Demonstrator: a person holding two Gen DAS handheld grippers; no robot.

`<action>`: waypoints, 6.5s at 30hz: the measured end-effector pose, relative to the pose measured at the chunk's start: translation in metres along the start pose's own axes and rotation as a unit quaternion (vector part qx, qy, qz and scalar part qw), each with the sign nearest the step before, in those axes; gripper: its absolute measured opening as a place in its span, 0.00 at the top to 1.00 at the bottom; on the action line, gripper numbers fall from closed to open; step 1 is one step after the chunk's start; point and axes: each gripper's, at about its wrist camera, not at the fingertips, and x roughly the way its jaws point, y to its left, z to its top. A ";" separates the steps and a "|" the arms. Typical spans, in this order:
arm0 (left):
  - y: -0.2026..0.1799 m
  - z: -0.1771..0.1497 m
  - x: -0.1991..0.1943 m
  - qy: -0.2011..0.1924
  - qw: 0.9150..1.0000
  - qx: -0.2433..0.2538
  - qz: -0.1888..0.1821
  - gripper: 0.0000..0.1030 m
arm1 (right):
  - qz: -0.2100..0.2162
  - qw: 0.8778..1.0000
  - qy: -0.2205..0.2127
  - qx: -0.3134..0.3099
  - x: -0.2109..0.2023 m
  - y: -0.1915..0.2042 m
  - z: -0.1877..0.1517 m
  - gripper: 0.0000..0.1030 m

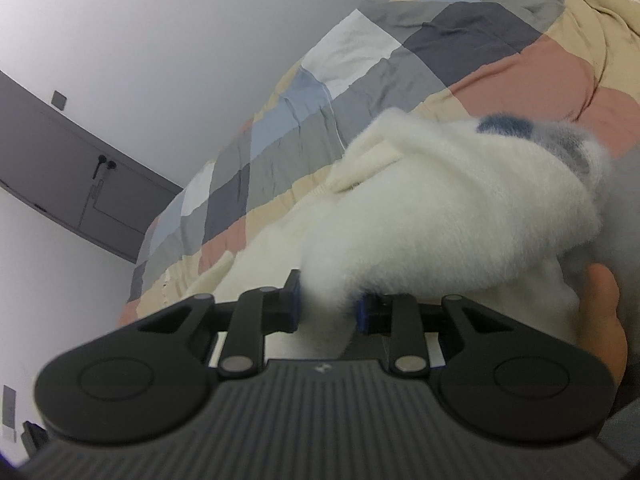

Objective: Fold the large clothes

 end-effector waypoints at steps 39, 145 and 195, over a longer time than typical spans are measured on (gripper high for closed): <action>-0.027 0.095 0.165 -0.046 0.983 0.179 0.019 0.21 | 0.015 0.976 0.007 -0.218 0.153 0.035 0.080 0.28; 0.060 0.039 0.176 -0.052 0.989 -0.129 -0.042 0.59 | 0.163 0.972 0.157 -0.060 0.180 0.029 -0.014 0.00; 0.001 0.093 0.123 -0.079 0.974 -0.103 -0.183 0.61 | 0.149 0.983 -0.106 -0.033 0.070 0.011 0.142 0.64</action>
